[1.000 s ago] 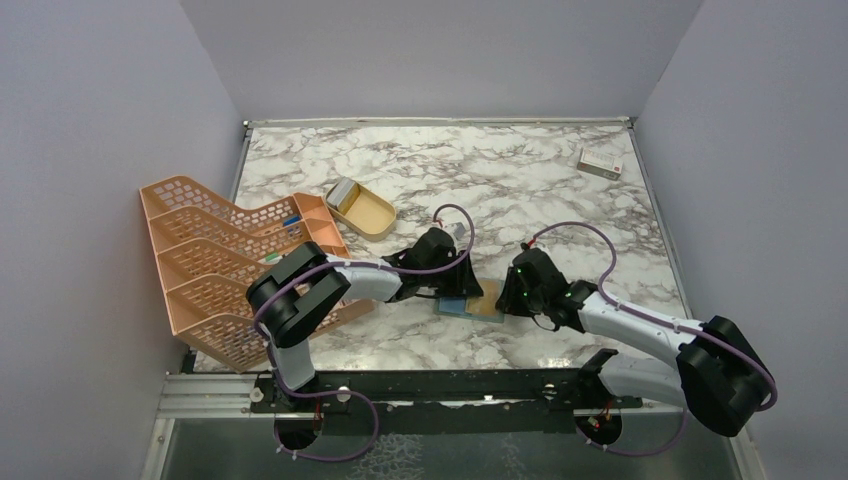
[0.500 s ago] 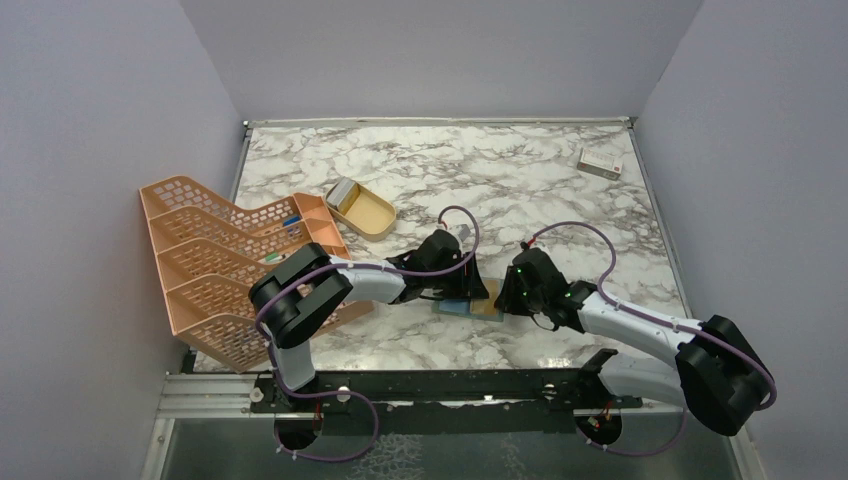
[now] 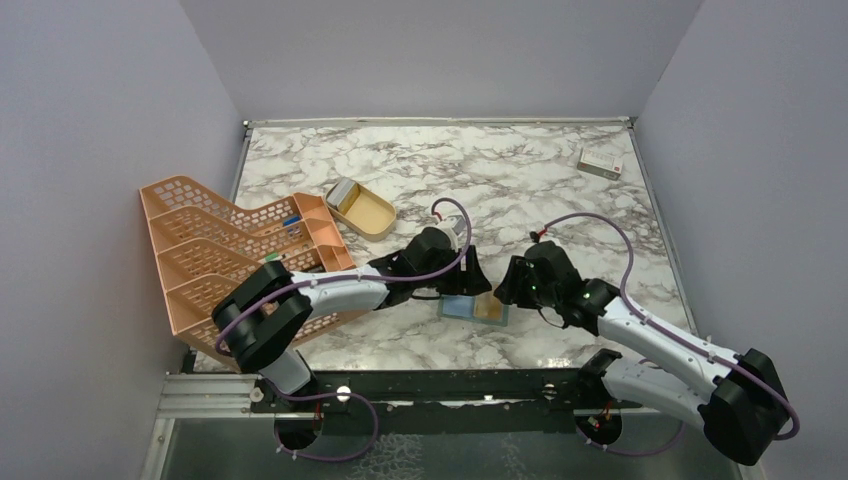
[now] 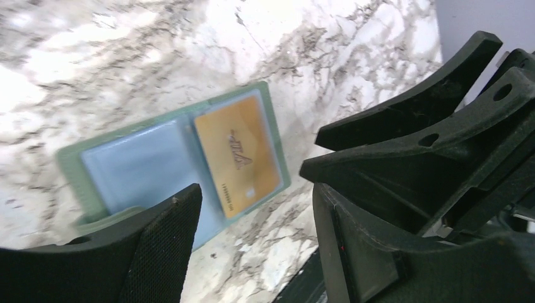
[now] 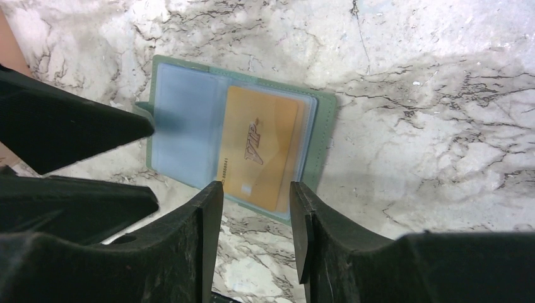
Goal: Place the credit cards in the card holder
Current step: Insert the credit card into the card holder, then pick up the credit card from the storage box.
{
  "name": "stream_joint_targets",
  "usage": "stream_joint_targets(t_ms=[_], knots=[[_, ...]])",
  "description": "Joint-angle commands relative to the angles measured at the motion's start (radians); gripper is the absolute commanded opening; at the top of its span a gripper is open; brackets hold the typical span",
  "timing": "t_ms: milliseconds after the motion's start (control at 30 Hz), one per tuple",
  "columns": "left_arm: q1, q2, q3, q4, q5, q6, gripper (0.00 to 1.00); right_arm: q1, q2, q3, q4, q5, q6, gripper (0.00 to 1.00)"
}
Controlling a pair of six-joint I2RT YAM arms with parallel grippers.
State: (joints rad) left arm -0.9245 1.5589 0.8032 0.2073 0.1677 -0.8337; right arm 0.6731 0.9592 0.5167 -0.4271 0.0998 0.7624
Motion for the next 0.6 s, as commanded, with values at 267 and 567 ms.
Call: stream_joint_targets(t_ms=[267,567], knots=[[0.100,-0.101,0.320,-0.598,-0.400,0.458,0.66,0.004,-0.161,-0.026,-0.020,-0.063,-0.103,0.44],[0.299,-0.059,0.432,-0.694,-0.481,0.710,0.64,0.005,-0.123,0.003,-0.022,-0.103,-0.093,0.45]])
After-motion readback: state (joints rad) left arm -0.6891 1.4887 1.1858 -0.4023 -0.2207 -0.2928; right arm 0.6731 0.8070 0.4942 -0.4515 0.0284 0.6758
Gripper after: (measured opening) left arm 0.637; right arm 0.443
